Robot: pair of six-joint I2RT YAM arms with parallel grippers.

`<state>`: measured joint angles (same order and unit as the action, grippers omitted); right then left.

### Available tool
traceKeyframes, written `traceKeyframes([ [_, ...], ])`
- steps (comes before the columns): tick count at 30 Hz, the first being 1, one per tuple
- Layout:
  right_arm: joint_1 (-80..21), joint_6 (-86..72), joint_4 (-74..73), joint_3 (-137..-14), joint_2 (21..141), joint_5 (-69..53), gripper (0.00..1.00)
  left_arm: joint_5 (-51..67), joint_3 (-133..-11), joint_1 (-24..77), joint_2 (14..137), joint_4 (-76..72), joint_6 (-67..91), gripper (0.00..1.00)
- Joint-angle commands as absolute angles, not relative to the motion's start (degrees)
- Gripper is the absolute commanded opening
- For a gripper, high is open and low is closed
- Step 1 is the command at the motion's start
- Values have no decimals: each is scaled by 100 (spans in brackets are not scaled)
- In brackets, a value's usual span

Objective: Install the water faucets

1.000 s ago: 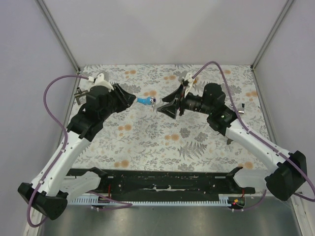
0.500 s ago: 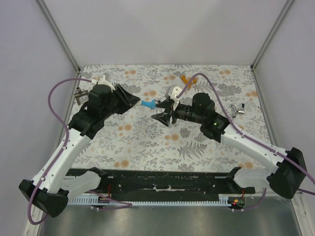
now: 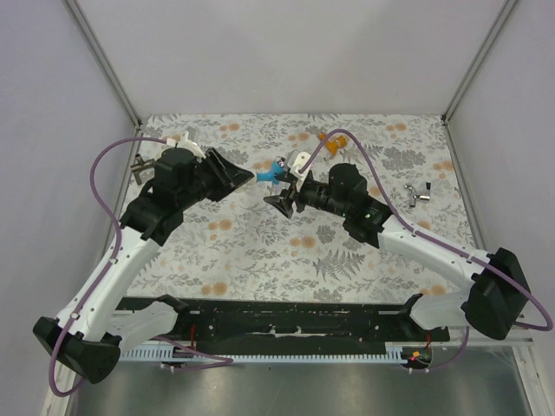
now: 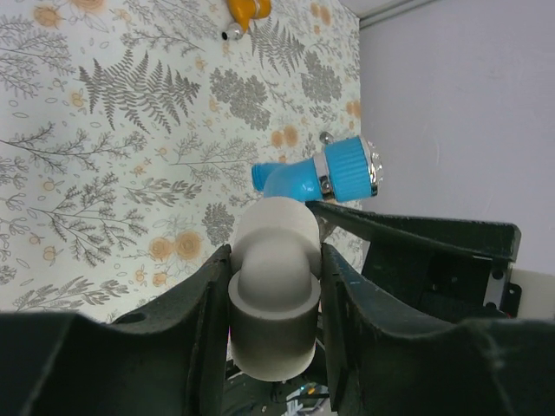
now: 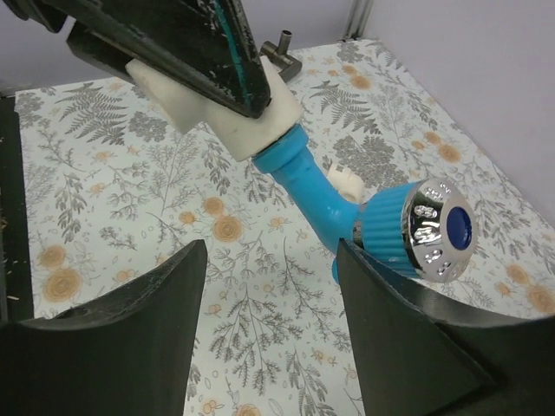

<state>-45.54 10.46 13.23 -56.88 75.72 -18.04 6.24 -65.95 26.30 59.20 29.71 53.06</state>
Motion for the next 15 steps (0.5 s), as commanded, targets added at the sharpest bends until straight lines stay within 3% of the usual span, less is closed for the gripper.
traceKeyframes([
  [1, -4553, 1327, 1697, -5818, 7699, -1397, 72, 1230, -6768, 2628, 5739, 2496, 5405, 2],
  [7, -4553, 1424, 1617, -5862, 7814, -1485, 74, 1626, -6803, 2619, 5792, 2346, 5388, 2],
  [15, -4544, 1397, 1231, -5801, 7217, -1626, 75, 1028, -6645, 2610, 5722, 2488, 5353, 2],
])
